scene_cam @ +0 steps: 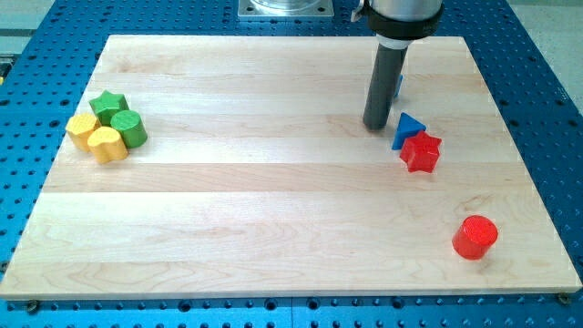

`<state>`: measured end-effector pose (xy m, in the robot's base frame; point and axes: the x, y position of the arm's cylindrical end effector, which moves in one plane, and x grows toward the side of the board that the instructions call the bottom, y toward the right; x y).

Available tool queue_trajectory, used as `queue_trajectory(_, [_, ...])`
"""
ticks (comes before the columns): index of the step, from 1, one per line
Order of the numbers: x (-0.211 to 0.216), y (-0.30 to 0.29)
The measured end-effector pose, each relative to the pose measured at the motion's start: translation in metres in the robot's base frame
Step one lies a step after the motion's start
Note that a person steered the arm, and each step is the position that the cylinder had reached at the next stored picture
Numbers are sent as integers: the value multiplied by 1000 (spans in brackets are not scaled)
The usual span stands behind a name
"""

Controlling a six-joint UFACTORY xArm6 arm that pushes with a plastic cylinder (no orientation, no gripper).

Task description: Place the red star above the red circle

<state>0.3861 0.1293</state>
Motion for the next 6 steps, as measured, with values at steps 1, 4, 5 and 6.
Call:
queue_trajectory(1, [0,29])
queue_trajectory(4, [101,37])
queue_trajectory(5, [105,21])
queue_trajectory(6, [121,45])
